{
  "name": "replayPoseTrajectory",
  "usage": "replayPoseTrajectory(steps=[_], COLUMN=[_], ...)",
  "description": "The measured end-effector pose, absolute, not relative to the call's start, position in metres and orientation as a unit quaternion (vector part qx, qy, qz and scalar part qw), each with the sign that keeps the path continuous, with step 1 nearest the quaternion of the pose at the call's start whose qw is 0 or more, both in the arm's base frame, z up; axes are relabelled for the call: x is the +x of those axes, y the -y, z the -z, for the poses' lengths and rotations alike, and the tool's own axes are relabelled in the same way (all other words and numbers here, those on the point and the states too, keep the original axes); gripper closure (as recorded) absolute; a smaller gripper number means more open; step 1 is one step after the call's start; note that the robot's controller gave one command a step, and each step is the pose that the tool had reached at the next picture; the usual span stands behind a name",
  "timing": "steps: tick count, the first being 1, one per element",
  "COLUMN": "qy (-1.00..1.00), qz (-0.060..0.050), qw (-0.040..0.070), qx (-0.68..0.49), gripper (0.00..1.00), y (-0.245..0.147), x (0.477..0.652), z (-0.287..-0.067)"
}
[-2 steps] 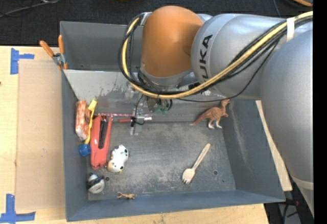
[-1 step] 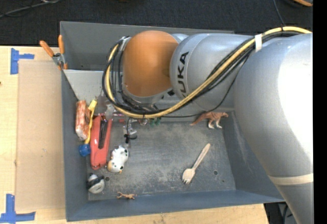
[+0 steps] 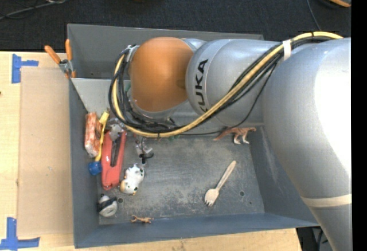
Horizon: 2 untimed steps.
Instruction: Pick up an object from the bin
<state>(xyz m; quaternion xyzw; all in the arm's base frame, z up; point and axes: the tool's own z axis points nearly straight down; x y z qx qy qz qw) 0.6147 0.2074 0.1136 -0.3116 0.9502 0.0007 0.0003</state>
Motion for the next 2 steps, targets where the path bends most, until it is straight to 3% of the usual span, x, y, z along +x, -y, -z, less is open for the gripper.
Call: replayPoseTrajectory(steps=[1, 2], qy=[-0.876, -0.846], qz=[-0.002, -0.002], qw=[-0.001, 0.006], qx=[-0.482, -0.534], gripper=[0.00, 0.00], y=[-0.229, -0.220], x=[0.609, 0.618], z=[-0.106, -0.078])
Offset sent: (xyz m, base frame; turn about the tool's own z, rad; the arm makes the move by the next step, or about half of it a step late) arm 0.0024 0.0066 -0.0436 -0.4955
